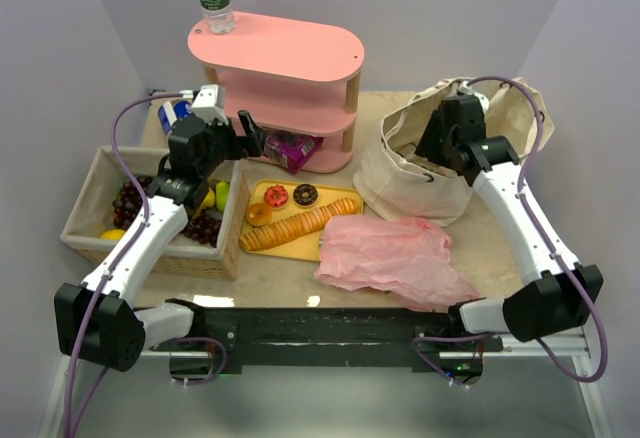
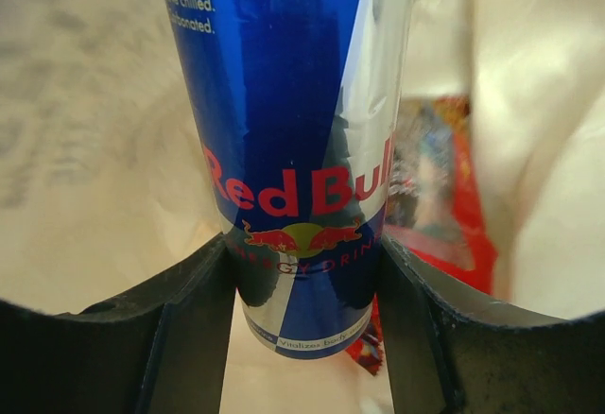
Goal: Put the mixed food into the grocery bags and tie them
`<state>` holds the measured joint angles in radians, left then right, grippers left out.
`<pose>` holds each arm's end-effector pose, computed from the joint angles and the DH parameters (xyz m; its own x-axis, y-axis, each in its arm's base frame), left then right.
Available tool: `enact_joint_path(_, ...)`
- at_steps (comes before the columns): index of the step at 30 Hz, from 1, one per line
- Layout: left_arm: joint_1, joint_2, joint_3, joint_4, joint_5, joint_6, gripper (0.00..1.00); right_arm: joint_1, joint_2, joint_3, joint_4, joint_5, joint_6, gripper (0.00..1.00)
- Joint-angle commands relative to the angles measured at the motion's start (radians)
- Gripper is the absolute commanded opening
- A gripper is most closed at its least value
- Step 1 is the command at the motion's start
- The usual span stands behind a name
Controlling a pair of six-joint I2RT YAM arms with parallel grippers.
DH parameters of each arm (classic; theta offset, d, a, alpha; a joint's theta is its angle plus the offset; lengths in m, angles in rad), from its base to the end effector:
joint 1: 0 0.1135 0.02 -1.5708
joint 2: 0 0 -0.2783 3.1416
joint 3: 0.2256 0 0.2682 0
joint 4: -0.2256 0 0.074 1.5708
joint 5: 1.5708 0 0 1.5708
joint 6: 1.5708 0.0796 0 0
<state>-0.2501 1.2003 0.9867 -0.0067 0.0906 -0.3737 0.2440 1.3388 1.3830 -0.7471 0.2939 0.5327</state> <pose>0.3247 -0.0904 0.3426 -0.3183 -0.2939 -0.9013 0.2318 0.8977 -0.3746 0.3249 0.0571 0.3587 -0.5489 0.3643 -0.7524 0.3042 0.9254 0.2262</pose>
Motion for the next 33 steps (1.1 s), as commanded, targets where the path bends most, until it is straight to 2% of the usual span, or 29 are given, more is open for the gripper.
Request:
enact_joint_path(1,-0.002,-0.008,0.035,-0.024,-0.041,-0.017,0.97,0.001,0.051,-0.033,0.081,-0.093,0.043,0.03)
enact_joint_path(2,-0.002,-0.013,0.035,-0.018,-0.043,-0.022,0.97,0.005,0.056,-0.032,0.089,-0.096,0.035,0.1)
enact_joint_path(3,-0.002,-0.016,0.035,-0.016,-0.045,-0.027,0.97,0.002,0.051,-0.027,0.088,-0.084,0.026,0.27)
enact_joint_path(5,-0.002,-0.019,0.035,-0.013,-0.049,-0.036,0.97,0.001,0.034,-0.032,0.101,-0.052,-0.006,0.46)
enact_joint_path(7,-0.002,-0.018,0.04,-0.015,-0.049,-0.036,0.97,0.003,0.004,-0.042,0.103,-0.003,-0.042,0.72)
enact_joint_path(9,-0.002,-0.01,0.053,-0.016,-0.048,-0.025,0.97,0.001,-0.029,-0.039,0.098,0.057,-0.065,0.92)
enact_joint_path(15,0.011,0.019,0.171,-0.038,-0.074,0.047,0.98,0.003,-0.133,-0.064,0.155,0.16,-0.114,0.92)
enact_joint_path(20,0.095,0.102,0.392,-0.055,-0.088,0.114,1.0,0.003,-0.248,-0.107,0.359,0.051,-0.189,0.91)
enact_joint_path(21,0.11,0.148,0.479,-0.046,-0.112,0.139,1.0,0.001,-0.25,-0.099,0.37,0.036,-0.189,0.91)
enact_joint_path(25,0.159,0.29,0.662,0.035,-0.114,0.18,1.0,0.005,-0.211,-0.039,0.376,-0.041,-0.175,0.89)
enact_joint_path(33,0.199,0.544,0.875,0.191,0.009,0.245,1.0,0.006,-0.173,-0.009,0.436,-0.154,-0.12,0.87)
